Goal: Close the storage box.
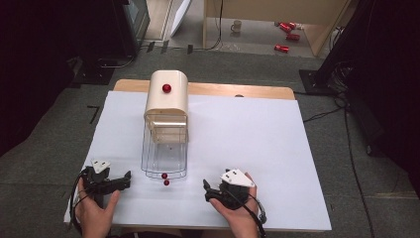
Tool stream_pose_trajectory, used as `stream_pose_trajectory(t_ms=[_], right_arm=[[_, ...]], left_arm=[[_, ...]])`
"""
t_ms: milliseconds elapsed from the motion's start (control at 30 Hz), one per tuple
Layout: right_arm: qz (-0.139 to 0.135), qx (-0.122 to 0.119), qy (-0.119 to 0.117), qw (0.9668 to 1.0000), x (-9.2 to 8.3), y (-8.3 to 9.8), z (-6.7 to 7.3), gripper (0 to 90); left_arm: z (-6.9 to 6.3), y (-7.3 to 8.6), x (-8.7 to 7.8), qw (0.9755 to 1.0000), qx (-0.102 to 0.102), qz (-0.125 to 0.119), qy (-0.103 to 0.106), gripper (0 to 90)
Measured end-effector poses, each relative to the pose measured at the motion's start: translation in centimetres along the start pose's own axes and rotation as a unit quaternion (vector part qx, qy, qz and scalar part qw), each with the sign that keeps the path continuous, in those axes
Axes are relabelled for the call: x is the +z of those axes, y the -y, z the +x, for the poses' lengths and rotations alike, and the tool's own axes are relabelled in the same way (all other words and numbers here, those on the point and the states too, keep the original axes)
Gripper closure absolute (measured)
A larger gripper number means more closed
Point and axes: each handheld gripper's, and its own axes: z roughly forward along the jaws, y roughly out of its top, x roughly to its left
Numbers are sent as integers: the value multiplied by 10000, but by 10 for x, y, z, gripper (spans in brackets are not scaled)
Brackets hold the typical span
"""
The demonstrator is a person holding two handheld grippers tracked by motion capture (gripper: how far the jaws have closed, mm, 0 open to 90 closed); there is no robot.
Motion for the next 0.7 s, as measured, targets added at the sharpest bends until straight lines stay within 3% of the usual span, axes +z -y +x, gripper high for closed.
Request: stream_pose_trajectory(t_ms=[433,700], right_arm=[[-97,-187,-538,9983,15,-7,51,337],[-196,-157,-786,9966,20,-13,68,403]], left_arm=[[0,0,0,10000,-1,1,0,0],[0,0,0,10000,5,6,-1,0]])
